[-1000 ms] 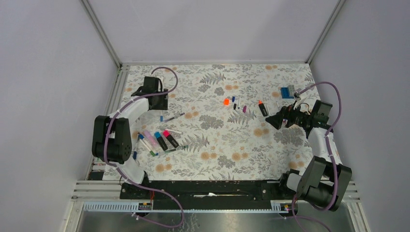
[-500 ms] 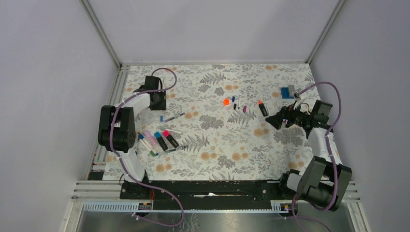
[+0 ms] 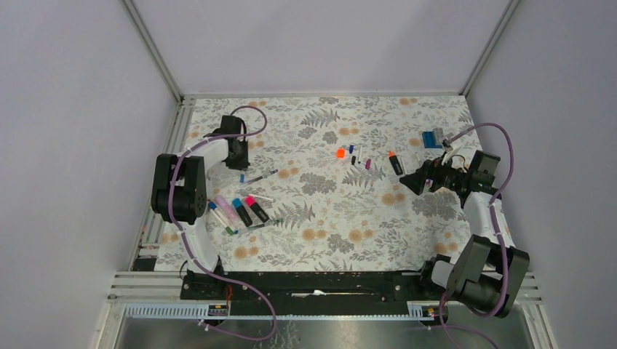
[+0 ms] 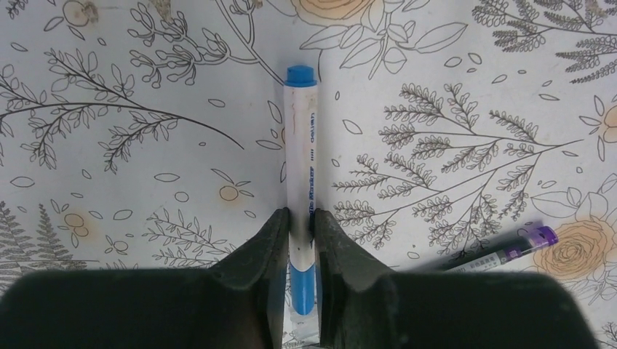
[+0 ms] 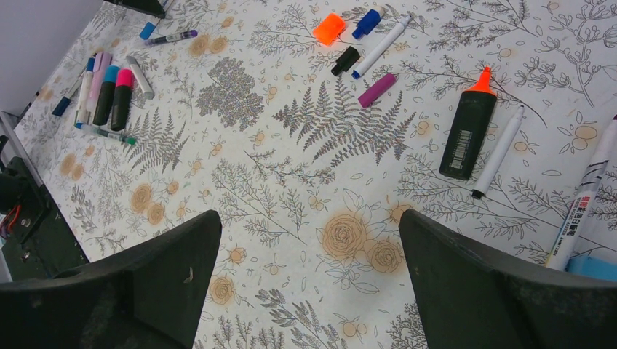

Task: Open the pen caps
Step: Pick up the pen from the center of the board.

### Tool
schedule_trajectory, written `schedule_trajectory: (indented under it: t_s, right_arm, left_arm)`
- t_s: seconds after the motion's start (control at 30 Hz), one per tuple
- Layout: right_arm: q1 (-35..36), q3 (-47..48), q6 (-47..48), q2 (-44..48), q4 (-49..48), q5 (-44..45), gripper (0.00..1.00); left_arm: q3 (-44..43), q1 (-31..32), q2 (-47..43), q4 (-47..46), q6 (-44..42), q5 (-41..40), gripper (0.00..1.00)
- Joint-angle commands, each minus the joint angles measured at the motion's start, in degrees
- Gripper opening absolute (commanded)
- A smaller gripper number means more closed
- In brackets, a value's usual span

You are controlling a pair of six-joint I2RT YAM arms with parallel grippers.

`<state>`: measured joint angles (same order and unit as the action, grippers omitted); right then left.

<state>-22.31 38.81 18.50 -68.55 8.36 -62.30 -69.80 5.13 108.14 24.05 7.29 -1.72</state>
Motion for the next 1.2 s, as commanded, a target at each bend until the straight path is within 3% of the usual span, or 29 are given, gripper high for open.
schedule_trajectory:
  t_s: [0.0,0.17,0.3,0.43,0.5,0.67,0.77,0.83,0.93,1.03,1.17]
  right_arm:
    - [-0.3,1.0,1.3,0.3,0.6,-2.2,1.00]
    - [-0.3,1.0,2.2,0.5,1.5,-3.2,1.00]
    - [-0.3,1.0,4.5,0.7,3.4,-6.0,1.00]
    - [-0.3,1.2,10.0,1.0,7.2,-8.3,1.00]
    - [-0.3,1.2,15.4,1.2,10.6,-10.3,1.00]
    - [-0.2,3.2,28.9,1.2,20.9,-16.7,1.00]
    - [0.2,5.5,40.1,1.3,30.2,-18.1,0.99]
    - [0.6,7.1,41.0,1.5,32.6,-18.0,1.00]
    - [1.7,9.4,30.8,2.2,30.1,-18.9,1.00]
    - [4.6,8.6,2.6,4.6,12.6,-13.6,1.00]
    - [6.8,6.9,-23.5,4.5,-3.8,-14.6,1.00]
  left_arm:
    - [-2.8,-0.3,1.9,1.0,-0.1,-2.3,0.12]
    - [-6.1,-0.3,2.3,1.0,-1.1,-1.2,0.00]
    - [-10.0,-0.3,0.6,1.3,-2.0,1.3,0.00]
    - [-11.2,-0.2,-3.9,1.0,-0.2,11.7,0.00]
    - [-9.5,0.0,-6.9,-1.1,2.5,21.0,0.00]
    - [1.3,5.2,-14.6,-17.8,15.9,44.1,0.00]
    - [9.1,12.8,-17.8,-32.6,26.2,47.0,0.00]
    - [12.3,18.4,-18.6,-42.3,31.2,46.0,0.00]
    - [15.2,27.0,-18.8,-54.2,34.7,41.0,0.00]
    - [15.0,32.7,-17.4,-57.7,35.0,34.9,0.00]
    - [13.1,38.6,-15.0,-60.4,34.4,28.9,0.00]
